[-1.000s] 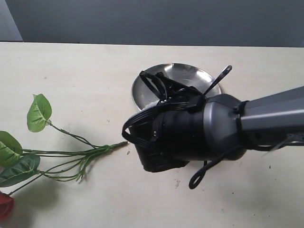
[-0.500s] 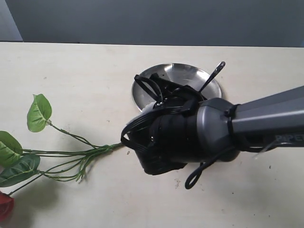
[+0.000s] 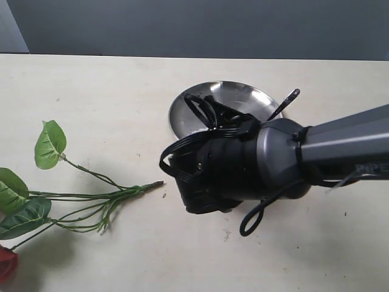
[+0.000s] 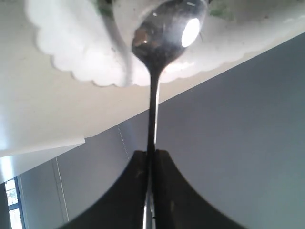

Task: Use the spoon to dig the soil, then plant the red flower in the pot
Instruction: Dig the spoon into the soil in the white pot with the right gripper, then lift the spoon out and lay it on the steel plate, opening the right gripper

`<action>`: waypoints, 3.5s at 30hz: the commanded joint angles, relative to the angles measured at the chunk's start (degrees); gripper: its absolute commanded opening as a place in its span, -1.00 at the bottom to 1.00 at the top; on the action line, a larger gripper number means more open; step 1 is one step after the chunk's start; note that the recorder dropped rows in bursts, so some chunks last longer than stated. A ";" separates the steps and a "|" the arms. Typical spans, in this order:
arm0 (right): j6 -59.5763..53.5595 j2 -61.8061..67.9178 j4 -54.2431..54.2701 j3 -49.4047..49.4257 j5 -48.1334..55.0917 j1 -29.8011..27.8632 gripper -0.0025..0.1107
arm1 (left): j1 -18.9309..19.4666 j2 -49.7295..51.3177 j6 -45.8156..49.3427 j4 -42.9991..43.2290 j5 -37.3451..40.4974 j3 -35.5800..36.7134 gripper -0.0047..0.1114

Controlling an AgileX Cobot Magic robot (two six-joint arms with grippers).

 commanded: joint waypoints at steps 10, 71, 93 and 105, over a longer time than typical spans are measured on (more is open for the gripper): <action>3.78 -4.41 -6.24 0.25 0.18 -0.30 -0.96 | 0.14 -0.13 -0.12 0.00 -0.53 0.23 -0.91; 11.80 15.30 55.81 -39.91 -15.51 -34.52 -0.97 | 0.14 -0.13 -0.12 0.00 -0.53 0.23 -0.91; 10.03 25.93 63.93 -47.31 -13.61 -37.59 -0.97 | 0.14 -0.13 -0.12 0.00 -0.53 0.23 -0.91; 10.03 26.11 63.45 -47.31 -14.13 -37.59 -0.66 | 0.14 -0.13 -0.12 0.00 -0.53 0.23 -0.91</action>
